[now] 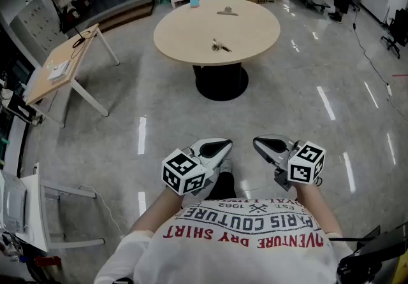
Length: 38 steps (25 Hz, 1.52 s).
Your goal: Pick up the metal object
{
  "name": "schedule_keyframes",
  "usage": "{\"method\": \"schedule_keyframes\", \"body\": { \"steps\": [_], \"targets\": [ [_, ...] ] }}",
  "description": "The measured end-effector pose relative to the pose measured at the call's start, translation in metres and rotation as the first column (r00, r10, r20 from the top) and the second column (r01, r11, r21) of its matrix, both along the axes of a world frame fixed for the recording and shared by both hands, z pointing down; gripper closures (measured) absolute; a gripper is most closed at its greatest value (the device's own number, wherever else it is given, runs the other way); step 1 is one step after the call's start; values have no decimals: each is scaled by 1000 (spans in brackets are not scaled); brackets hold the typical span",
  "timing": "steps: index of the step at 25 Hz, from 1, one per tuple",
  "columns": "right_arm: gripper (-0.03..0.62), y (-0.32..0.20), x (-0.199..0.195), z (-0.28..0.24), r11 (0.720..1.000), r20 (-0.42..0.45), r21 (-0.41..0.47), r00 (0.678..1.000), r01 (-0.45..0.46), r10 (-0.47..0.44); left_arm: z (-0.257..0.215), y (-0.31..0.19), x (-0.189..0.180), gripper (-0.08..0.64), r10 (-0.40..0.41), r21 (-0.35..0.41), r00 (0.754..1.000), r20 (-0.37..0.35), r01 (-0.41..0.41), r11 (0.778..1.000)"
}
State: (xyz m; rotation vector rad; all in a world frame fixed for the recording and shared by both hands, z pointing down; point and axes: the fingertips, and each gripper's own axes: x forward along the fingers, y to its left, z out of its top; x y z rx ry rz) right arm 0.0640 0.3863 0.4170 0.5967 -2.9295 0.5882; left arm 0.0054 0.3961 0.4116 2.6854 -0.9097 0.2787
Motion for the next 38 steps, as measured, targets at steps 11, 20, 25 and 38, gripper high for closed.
{"method": "schedule_keyframes", "body": {
  "steps": [11,20,25,38],
  "targets": [
    [591,-289,-42,-14,999,8,7,999,-49,49,-15,-286,-52,558,7,-7,1000,8,-6,1000],
    [591,-418,-60,-63,991,33,116,997,-70,67,-49,-423,-77,557,1,71,1000,13,-2,997],
    [591,-456,-61,-59,992,32,115,998,-53,49,-38,-455,-70,557,5,59,1000,29,-7,998],
    [591,-558,-44,-3,998,28,-33,999,-45,46,13,-569,-71,530,-20,11,995,101,19,1000]
  ]
}}
